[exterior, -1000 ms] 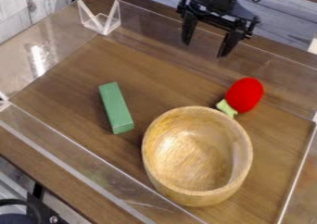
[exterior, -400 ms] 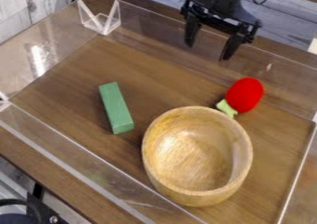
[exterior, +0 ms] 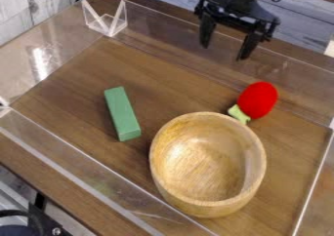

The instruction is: Move the red object to the right side of the table

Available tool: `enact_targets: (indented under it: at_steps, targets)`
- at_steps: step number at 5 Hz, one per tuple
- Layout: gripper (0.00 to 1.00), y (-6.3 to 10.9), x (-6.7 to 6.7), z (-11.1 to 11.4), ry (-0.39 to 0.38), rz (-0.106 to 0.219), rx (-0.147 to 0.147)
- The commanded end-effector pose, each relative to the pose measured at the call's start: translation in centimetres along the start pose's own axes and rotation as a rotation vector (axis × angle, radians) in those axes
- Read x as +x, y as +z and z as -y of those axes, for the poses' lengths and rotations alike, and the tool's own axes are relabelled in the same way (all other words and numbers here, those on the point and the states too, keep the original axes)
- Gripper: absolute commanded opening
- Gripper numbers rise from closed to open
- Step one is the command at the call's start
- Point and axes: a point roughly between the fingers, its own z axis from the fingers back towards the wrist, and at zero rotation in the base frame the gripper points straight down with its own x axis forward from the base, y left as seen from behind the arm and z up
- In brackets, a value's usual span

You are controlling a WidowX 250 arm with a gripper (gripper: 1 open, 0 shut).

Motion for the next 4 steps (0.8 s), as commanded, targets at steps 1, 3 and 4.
enact_targets:
  at_steps: [1, 3, 4]
  targets:
    - [1.00, 1.6, 1.1, -1.6, 0.068, 0.047, -0.003]
    - [1.00, 0.4, 0.4, 0.1, 0.078, 0.046, -0.018]
    - [1.00, 1.4, 0.2, 0.3, 0.050, 0.069, -0.031]
